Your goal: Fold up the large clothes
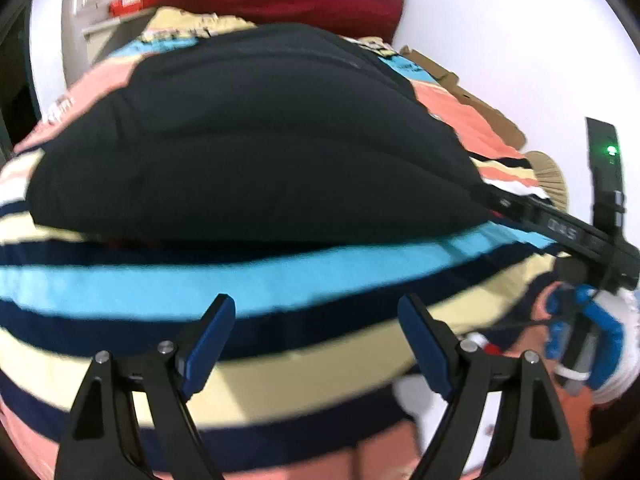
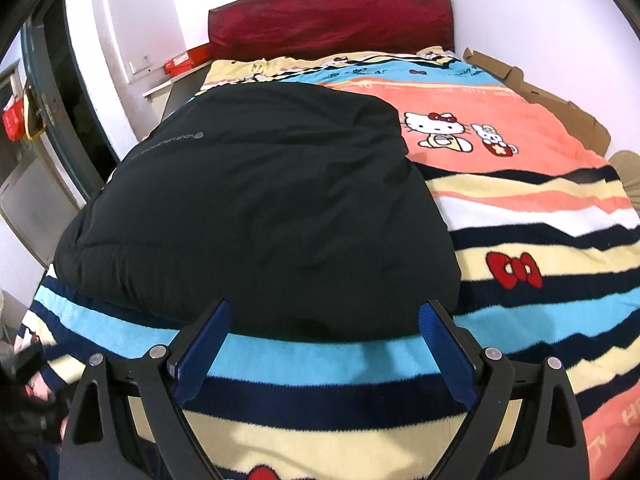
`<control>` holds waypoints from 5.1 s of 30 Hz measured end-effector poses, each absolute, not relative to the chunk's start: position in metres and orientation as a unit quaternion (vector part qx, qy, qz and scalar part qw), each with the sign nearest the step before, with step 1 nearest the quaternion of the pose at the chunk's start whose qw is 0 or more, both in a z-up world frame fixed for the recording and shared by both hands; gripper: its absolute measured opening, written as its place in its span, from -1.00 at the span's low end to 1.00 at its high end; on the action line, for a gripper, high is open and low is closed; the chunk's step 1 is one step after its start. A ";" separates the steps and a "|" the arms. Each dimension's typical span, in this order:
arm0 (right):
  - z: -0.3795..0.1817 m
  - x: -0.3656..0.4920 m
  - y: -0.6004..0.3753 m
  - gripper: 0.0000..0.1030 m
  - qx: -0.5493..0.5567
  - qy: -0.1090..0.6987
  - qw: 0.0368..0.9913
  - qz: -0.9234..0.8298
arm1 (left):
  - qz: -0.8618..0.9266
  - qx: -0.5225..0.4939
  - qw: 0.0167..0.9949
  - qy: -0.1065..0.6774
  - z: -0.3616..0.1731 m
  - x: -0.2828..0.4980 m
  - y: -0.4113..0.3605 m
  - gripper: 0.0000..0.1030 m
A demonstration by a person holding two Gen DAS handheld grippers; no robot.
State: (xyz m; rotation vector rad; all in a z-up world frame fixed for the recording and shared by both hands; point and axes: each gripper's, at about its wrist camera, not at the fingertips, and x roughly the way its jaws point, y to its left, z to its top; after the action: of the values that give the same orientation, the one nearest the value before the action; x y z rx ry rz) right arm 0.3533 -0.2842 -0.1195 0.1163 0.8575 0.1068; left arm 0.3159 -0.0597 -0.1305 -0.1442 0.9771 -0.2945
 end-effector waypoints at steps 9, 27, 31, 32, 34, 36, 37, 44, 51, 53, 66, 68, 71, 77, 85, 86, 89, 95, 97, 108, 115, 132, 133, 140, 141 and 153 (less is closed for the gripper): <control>-0.124 0.335 -0.307 0.82 0.085 0.411 0.907 0.037 | -0.144 -0.171 0.813 0.537 -0.133 0.293 -0.080 0.62; -0.135 0.316 -0.324 0.82 0.083 0.414 0.906 0.021 | -0.118 -0.206 0.790 0.565 -0.140 0.274 -0.102 0.62; -0.133 0.316 -0.324 0.82 0.082 0.410 0.908 0.022 | -0.130 -0.205 0.786 0.568 -0.140 0.269 -0.110 0.62; -0.133 0.316 -0.325 0.82 0.083 0.410 0.908 0.023 | -0.132 -0.205 0.786 0.568 -0.139 0.268 -0.111 0.62; -0.132 0.315 -0.325 0.82 0.083 0.409 0.908 0.023 | -0.134 -0.200 0.785 0.571 -0.140 0.267 -0.115 0.62; -0.132 0.315 -0.325 0.82 0.083 0.409 0.909 0.023 | -0.141 -0.203 0.779 0.576 -0.142 0.265 -0.116 0.62; -0.132 0.315 -0.325 0.82 0.084 0.409 0.909 0.023 | -0.146 -0.210 0.773 0.581 -0.144 0.265 -0.117 0.62; -0.132 0.313 -0.329 0.82 0.086 0.408 0.909 0.020 | -0.155 -0.209 0.766 0.588 -0.147 0.263 -0.123 0.62; -0.133 0.313 -0.328 0.82 0.082 0.408 0.909 0.021 | -0.154 -0.203 0.769 0.586 -0.148 0.263 -0.124 0.62; -0.132 0.314 -0.328 0.82 0.082 0.408 0.909 0.021 | -0.153 -0.202 0.771 0.584 -0.148 0.263 -0.124 0.62; -0.128 0.319 -0.327 0.82 0.081 0.404 0.911 0.022 | -0.139 -0.197 0.792 0.562 -0.138 0.268 -0.113 0.62; -0.126 0.321 -0.326 0.82 0.080 0.402 0.912 0.024 | -0.133 -0.194 0.797 0.556 -0.136 0.270 -0.110 0.62; -0.121 0.326 -0.324 0.82 0.077 0.397 0.914 0.028 | -0.122 -0.192 0.804 0.549 -0.134 0.276 -0.103 0.62; -0.114 0.339 -0.312 0.82 0.074 0.386 0.918 0.045 | -0.092 -0.189 0.818 0.535 -0.129 0.290 -0.087 0.62; -0.106 0.366 -0.291 0.82 0.057 0.374 0.923 0.072 | -0.054 -0.168 0.846 0.503 -0.120 0.325 -0.056 0.62; -0.103 0.372 -0.287 0.83 0.053 0.370 0.925 0.076 | -0.040 -0.165 0.853 0.493 -0.116 0.334 -0.046 0.62; -0.096 0.392 -0.276 0.84 0.042 0.361 0.927 0.087 | -0.004 -0.145 0.879 0.455 -0.105 0.364 -0.018 0.62; -0.078 0.458 -0.234 0.84 0.006 0.342 0.931 0.126 | 0.008 -0.110 0.915 0.389 -0.080 0.447 0.010 0.62; -0.073 0.482 -0.219 0.84 0.000 0.338 0.930 0.142 | -0.001 -0.085 0.922 0.377 -0.077 0.483 0.004 0.62; -0.097 0.591 -0.195 0.86 0.026 0.391 0.906 0.161 | 0.013 -0.043 0.902 0.430 -0.107 0.614 0.023 0.62; -0.109 0.596 -0.221 0.90 0.043 0.395 0.907 0.140 | 0.060 -0.043 0.900 0.429 -0.118 0.605 0.046 0.62; -0.125 0.478 -0.255 0.94 0.044 0.381 0.910 0.154 | 0.021 0.053 0.946 0.320 -0.118 0.484 0.029 0.62; -0.127 0.475 -0.260 0.94 0.044 0.384 0.910 0.147 | 0.021 0.059 0.945 0.320 -0.119 0.482 0.029 0.62; -0.135 0.459 -0.280 0.95 0.032 0.405 0.906 0.117 | 0.017 0.060 0.944 0.323 -0.123 0.476 0.033 0.63; -0.136 0.456 -0.283 0.95 0.031 0.408 0.906 0.113 | 0.017 0.062 0.944 0.323 -0.124 0.475 0.033 0.63; -0.148 0.433 -0.338 0.96 0.053 0.427 0.901 0.049 | 0.002 0.056 0.942 0.332 -0.120 0.473 0.044 0.62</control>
State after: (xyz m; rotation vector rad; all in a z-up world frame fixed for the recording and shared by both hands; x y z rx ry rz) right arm 0.4328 -0.3375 -0.1483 0.1090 0.8836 0.1015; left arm 0.4735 0.0440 -0.1202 0.1145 0.6775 0.0039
